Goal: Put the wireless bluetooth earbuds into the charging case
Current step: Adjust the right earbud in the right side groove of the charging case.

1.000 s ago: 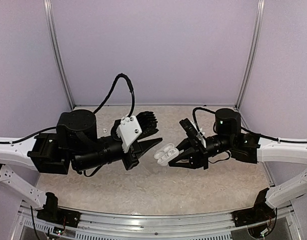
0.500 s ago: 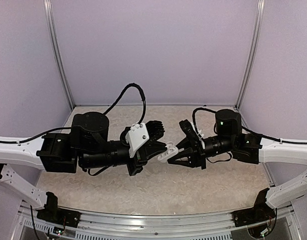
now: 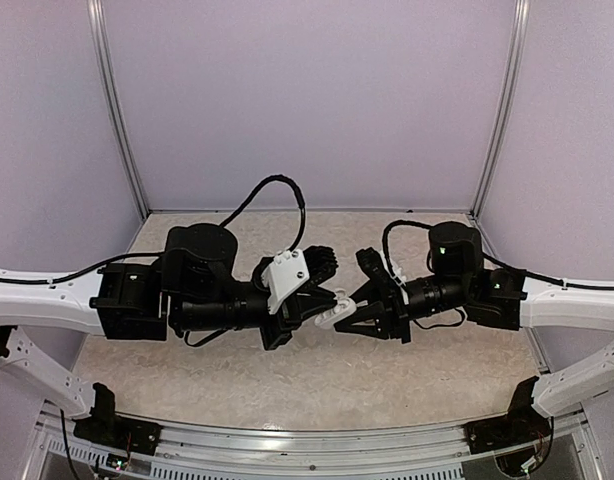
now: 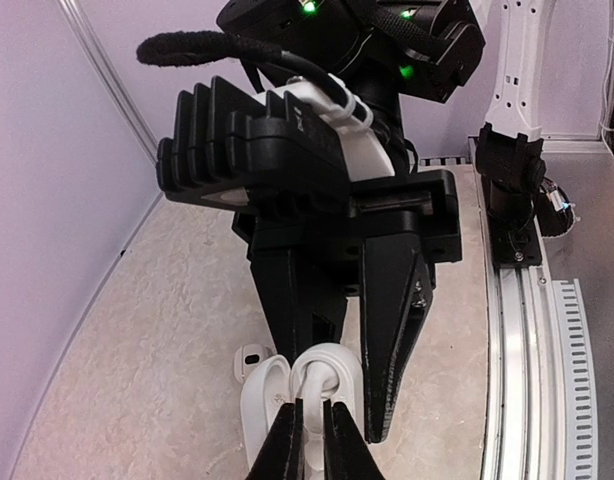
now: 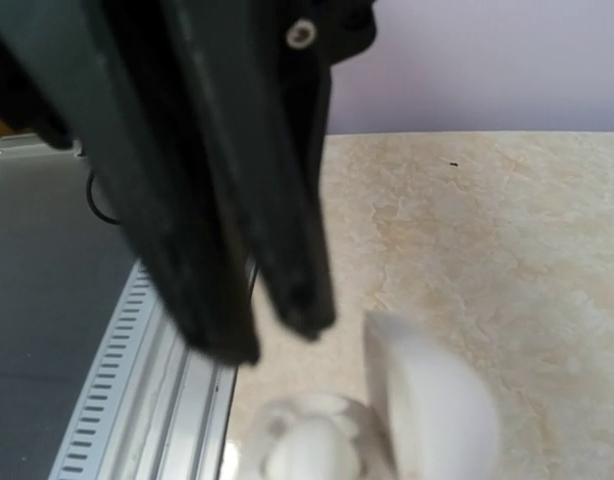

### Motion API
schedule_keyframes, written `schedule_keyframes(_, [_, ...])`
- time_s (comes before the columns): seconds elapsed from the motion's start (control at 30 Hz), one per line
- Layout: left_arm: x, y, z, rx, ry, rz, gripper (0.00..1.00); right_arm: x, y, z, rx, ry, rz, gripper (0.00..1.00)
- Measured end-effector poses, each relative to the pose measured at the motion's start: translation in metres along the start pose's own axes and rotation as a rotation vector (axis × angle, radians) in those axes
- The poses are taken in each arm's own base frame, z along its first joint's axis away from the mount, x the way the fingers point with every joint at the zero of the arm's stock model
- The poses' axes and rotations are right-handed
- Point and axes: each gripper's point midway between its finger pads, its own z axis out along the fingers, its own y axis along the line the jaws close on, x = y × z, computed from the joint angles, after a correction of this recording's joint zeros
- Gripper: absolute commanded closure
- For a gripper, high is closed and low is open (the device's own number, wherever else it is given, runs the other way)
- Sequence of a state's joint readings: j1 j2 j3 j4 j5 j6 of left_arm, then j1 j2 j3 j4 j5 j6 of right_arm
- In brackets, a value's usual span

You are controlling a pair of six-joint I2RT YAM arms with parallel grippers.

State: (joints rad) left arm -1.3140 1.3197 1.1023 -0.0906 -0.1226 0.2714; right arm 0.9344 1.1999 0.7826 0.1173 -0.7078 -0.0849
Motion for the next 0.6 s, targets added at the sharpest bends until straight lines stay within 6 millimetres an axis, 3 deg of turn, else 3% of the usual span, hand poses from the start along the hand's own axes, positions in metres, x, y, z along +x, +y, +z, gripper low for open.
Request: schedule_keyframes(0.6, [0.0081,-0.0025,0.0105,0.031,0.017,-0.024,0.99,0.0007,0.0018,-0.0008,0.008,0.010,-0.019,1.00])
